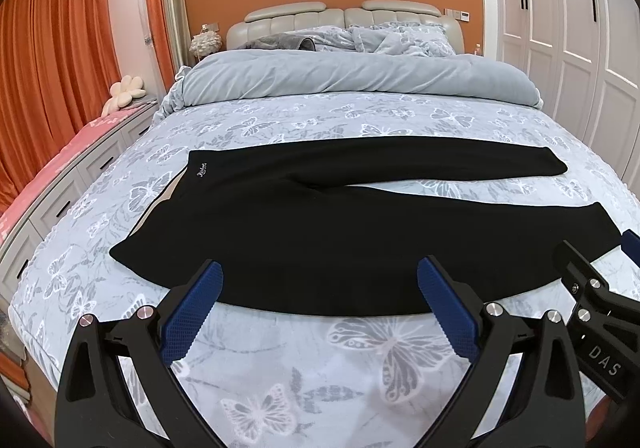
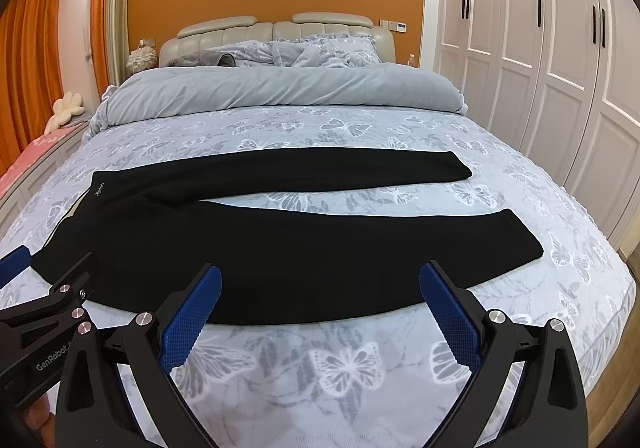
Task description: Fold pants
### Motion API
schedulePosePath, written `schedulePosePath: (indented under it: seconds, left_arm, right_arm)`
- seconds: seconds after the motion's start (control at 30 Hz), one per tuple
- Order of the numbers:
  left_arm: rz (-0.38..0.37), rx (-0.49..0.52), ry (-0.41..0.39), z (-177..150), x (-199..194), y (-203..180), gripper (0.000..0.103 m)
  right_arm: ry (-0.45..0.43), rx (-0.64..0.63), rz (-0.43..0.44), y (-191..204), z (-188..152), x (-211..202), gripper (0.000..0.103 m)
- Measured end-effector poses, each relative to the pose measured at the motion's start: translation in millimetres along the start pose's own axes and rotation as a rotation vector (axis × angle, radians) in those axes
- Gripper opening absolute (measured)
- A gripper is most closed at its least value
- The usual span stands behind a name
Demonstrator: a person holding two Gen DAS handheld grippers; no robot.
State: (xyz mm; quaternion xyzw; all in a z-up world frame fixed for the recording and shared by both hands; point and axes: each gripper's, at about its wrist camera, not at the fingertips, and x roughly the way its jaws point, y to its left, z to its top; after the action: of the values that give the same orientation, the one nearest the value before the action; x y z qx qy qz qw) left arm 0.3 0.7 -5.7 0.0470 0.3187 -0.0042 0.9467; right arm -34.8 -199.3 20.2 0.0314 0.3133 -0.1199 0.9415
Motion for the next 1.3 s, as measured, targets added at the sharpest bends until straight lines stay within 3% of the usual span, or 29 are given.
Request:
schedulePosePath:
  seconds: [1.3]
  left_arm:
    - [0.001,0.004,-0.002,-2.5,2.4,-0.2,0.096]
  right_arm:
    - [0.001,-0.006,-0.011,-2.2,-3.7,2.2,0.098]
